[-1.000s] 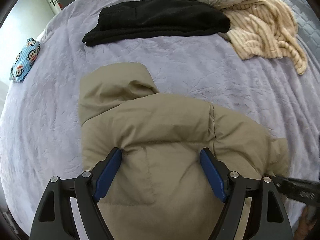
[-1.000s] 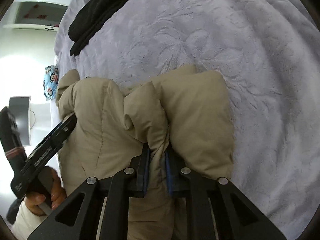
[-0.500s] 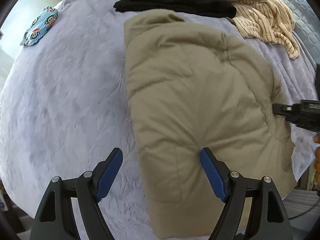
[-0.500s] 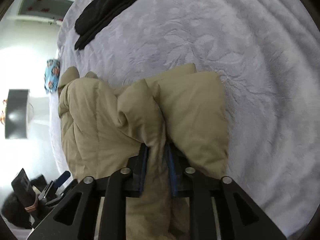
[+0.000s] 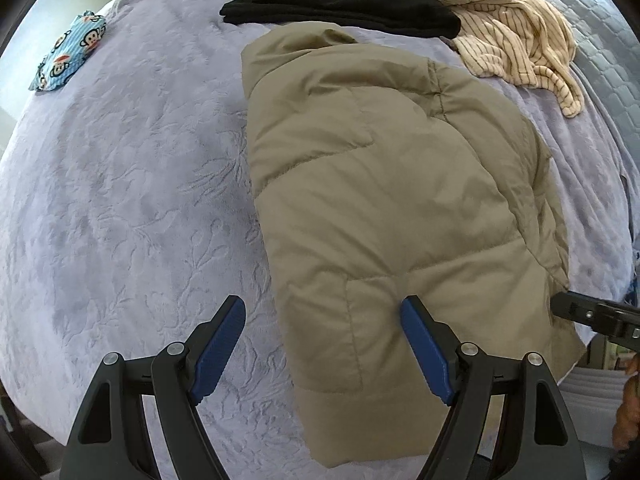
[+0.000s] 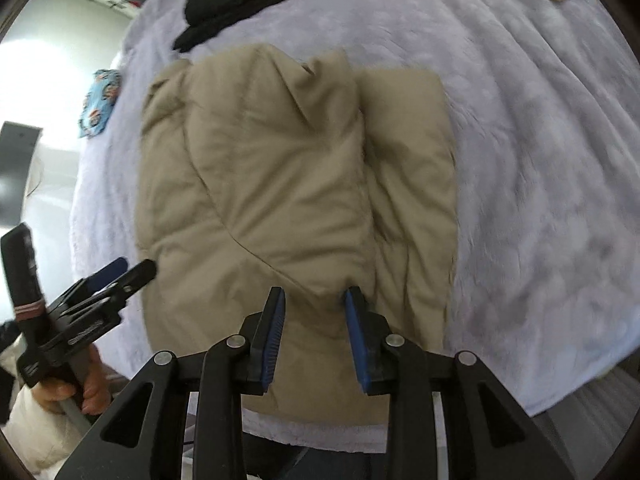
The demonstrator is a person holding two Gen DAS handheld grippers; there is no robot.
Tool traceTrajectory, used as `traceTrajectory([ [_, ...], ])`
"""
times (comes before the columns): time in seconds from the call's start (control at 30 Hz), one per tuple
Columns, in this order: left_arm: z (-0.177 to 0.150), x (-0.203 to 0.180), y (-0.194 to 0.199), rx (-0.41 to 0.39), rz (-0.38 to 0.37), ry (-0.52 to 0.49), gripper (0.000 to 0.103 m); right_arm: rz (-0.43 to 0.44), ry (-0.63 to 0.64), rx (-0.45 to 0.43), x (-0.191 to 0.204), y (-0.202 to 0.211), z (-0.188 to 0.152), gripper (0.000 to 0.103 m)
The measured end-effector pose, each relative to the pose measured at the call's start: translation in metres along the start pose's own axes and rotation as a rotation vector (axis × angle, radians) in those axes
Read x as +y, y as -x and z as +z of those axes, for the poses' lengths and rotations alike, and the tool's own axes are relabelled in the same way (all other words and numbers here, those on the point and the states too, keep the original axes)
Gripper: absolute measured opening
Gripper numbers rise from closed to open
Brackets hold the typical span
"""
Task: Fold large clothes
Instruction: 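Release the jacket and open both tools above the folded bundle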
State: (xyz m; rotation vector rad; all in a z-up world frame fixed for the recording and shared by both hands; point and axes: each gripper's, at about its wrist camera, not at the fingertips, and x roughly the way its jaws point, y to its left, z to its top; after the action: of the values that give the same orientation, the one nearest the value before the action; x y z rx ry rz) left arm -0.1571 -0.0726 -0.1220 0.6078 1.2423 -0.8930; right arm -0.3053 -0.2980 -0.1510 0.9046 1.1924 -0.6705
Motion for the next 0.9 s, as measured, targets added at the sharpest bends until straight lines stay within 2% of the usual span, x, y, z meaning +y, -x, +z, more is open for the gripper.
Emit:
traceTrajectory([
  [0.27, -0.006, 0.014, 0.005, 0.008, -0.044, -0.026, 0.081, -0.095, -0.074, -0.043, 0.007, -0.005, -0.019, 0.034],
  [0.43, -0.011, 0.025, 0.01, -0.004, -0.04, -0.043, 0.081, -0.139, -0.119, -0.08, 0.012, -0.004, -0.032, 0.039],
  [0.5, -0.012, 0.03, 0.013, -0.011, -0.036, -0.046, 0.103, -0.149, -0.137, -0.09, 0.015, -0.003, -0.036, 0.04],
  [0.53, -0.013, 0.033, 0.014, -0.023, -0.031, -0.043, 0.103, -0.151, -0.142, -0.094, 0.016, -0.002, -0.037, 0.042],
  [0.6, -0.014, 0.037, 0.014, -0.021, -0.028, -0.049, 0.103, -0.152, -0.147, -0.106, 0.019, 0.001, -0.039, 0.049],
  [0.77, -0.009, 0.041, 0.007, 0.002, -0.018, -0.027, 0.103, -0.148, -0.147, -0.116, 0.018, 0.011, -0.035, 0.055],
  [0.87, -0.003, 0.038, 0.004, 0.012, -0.002, 0.003, 0.103, -0.152, -0.129, -0.128, 0.008, 0.019, -0.021, 0.072],
  [0.9, 0.0, 0.037, 0.005, 0.014, -0.002, 0.016, 0.103, -0.155, -0.124, -0.124, 0.005, 0.02, -0.015, 0.072],
])
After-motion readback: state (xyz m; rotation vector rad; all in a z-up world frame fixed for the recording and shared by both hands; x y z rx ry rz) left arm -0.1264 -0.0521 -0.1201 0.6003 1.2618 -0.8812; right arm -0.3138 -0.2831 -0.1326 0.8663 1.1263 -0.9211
